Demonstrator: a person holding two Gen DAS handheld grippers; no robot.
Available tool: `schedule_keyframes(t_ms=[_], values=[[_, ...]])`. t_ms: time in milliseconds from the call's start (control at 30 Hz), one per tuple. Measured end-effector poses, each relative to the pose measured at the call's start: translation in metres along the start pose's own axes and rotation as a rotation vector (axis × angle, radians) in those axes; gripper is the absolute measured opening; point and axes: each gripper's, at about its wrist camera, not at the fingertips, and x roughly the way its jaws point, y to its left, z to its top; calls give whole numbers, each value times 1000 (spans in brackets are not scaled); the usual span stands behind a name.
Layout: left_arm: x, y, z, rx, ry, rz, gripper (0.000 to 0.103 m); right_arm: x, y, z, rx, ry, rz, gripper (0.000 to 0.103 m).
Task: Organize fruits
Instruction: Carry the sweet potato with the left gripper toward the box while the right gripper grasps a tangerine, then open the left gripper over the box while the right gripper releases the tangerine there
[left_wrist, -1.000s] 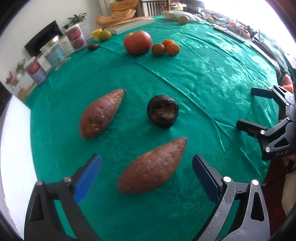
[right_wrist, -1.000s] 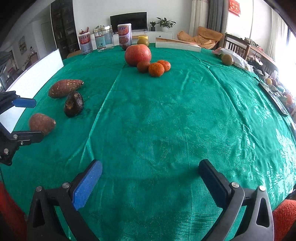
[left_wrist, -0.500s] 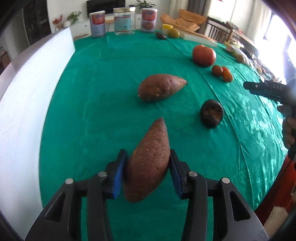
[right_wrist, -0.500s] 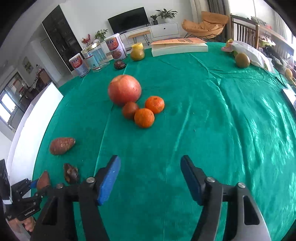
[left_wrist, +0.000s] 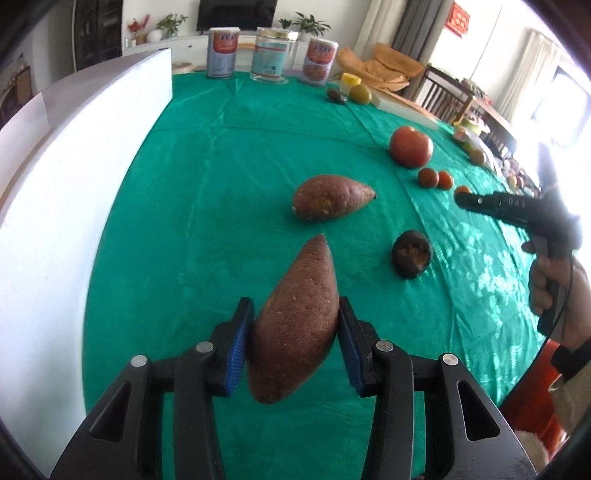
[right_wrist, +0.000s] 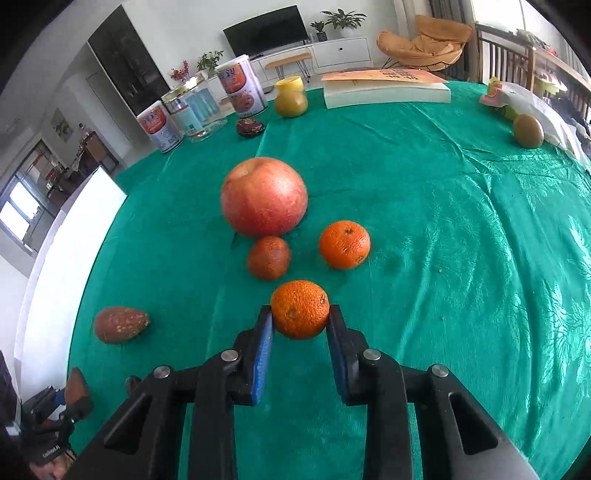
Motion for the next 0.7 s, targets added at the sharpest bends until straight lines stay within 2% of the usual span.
schedule_keyframes(t_ms=[100, 167, 267, 333, 400, 467, 533, 700], values=[[-47, 10, 16, -100, -62, -107, 45, -21, 52, -5, -70, 29, 122, 29], [-85, 27, 29, -154, -128, -123, 45, -30, 107, -6, -146, 49, 226, 29], [-133, 70, 41, -234, -201, -42, 45, -35, 206, -8, -284, 64, 384, 29], [-149, 106, 41, -282, -213, 62, 45, -30, 271, -14, -363, 83, 482, 29], [-150, 142, 36, -330, -195, 177, 45, -16, 327, -21, -425, 107, 538, 29], [-142, 171, 27, -366, -158, 264, 45, 7, 373, -29, -469, 148, 550, 29], [-134, 192, 18, -386, -130, 319, 45, 33, 406, -35, -503, 181, 516, 29], [-114, 212, 4, -394, -91, 362, 47, 70, 438, -45, -525, 231, 430, 33]])
